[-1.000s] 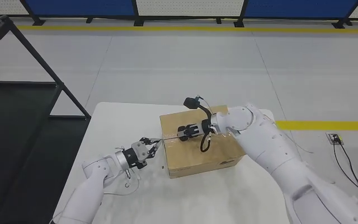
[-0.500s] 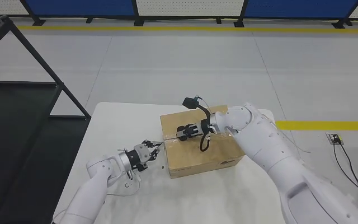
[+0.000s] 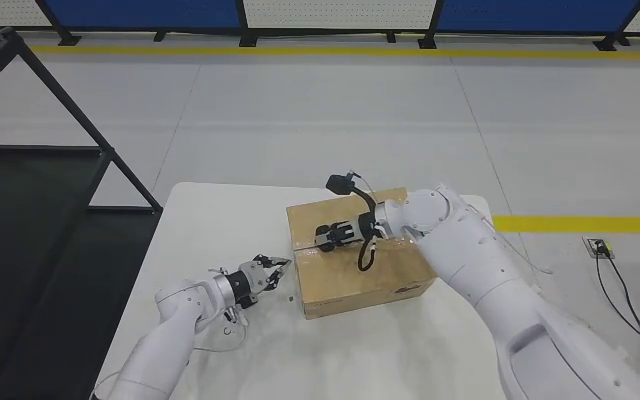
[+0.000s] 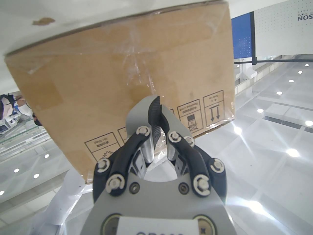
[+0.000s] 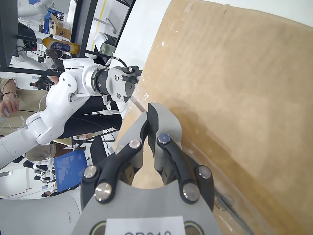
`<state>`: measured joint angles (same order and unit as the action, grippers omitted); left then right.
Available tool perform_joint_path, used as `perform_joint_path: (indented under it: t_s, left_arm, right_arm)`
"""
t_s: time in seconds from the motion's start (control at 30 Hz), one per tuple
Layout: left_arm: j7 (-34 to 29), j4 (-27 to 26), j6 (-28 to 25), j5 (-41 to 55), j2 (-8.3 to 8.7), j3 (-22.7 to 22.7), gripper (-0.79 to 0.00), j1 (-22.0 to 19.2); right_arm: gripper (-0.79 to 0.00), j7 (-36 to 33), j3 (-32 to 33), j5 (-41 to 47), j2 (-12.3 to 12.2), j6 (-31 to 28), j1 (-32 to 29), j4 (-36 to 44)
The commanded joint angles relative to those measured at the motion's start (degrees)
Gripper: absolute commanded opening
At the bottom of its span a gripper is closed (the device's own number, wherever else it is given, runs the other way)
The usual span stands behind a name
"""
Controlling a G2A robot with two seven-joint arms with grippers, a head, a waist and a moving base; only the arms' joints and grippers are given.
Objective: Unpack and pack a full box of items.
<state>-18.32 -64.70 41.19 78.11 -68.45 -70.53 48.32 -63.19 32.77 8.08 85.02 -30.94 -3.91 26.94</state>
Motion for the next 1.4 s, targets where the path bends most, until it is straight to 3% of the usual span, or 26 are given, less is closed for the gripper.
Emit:
perform_joint_path:
  t_s: [0.0, 0.27, 0.47, 0.7, 0.93, 0.97, 1.03, 1.07, 1.13, 1.17, 1.2, 1.37]
  left_arm:
    - [-1.15, -0.56, -0.50, 1.32, 0.26, -1.81, -0.785, 0.45]
    - [-3.93, -6.27, 1.43, 0.45, 0.92, -3.31, -0.785, 3.37]
    - [-1.97, -4.94, 1.19, -2.16, 0.67, -1.31, -0.785, 2.86]
    - [-3.79, -4.09, -0.62, -1.66, 0.96, -3.48, -0.785, 2.55]
    - [-9.22, -11.47, -0.95, 1.50, 2.43, -11.32, -0.785, 6.27]
    - [-9.72, -12.73, -1.22, 1.70, 2.65, -12.54, -0.573, 6.99]
    - [-10.21, -14.97, -2.34, 2.39, 2.98, -14.85, 0.000, 8.44]
    - [-10.42, -16.00, -2.84, 2.94, 3.10, -15.85, 0.000, 9.16]
    - [-10.85, -17.97, -3.74, 3.97, 3.30, -17.64, 0.000, 10.43]
    - [-11.19, -18.86, -4.16, 4.30, 3.39, -18.40, 0.000, 11.00]
    - [-11.43, -19.55, -4.61, 4.46, 3.48, -19.09, 0.000, 11.48]
    - [-11.75, -20.24, -5.32, 5.55, 3.68, -20.67, 0.000, 11.88]
  right_arm:
    - [-0.785, -0.07, 0.18, -0.18, 0.09, -0.24, 0.08, -0.15]
    - [-0.785, 0.29, 1.48, -0.34, 0.02, -3.45, 0.26, -0.72]
    - [-0.785, 2.34, 4.02, -0.79, -1.58, -9.18, 0.74, -1.68]
    - [-0.785, 7.35, 9.71, -2.66, -6.81, -16.22, -0.19, -3.32]
    - [-0.785, 15.86, 18.26, -5.65, -14.71, -24.01, -6.67, -0.26]
    - [-0.785, 17.52, 19.94, -6.16, -16.05, -25.01, -8.29, 0.75]
    - [-0.785, 20.98, 23.74, -7.67, -18.89, -26.06, -11.90, 3.61]
    - [-0.696, 22.40, 25.77, -8.58, -20.31, -26.12, -14.09, 5.82]
    - [-0.443, 24.99, 30.40, -10.36, -23.14, -24.79, -19.36, 12.06]
    - [-0.259, 26.27, 33.07, -11.43, -24.52, -23.38, -22.49, 16.24]
    - [0.000, 27.55, 35.92, -12.72, -25.83, -21.55, -26.05, 21.26]
    - [0.000, 34.33, 51.21, -18.55, -30.27, -7.26, -47.96, 51.12]
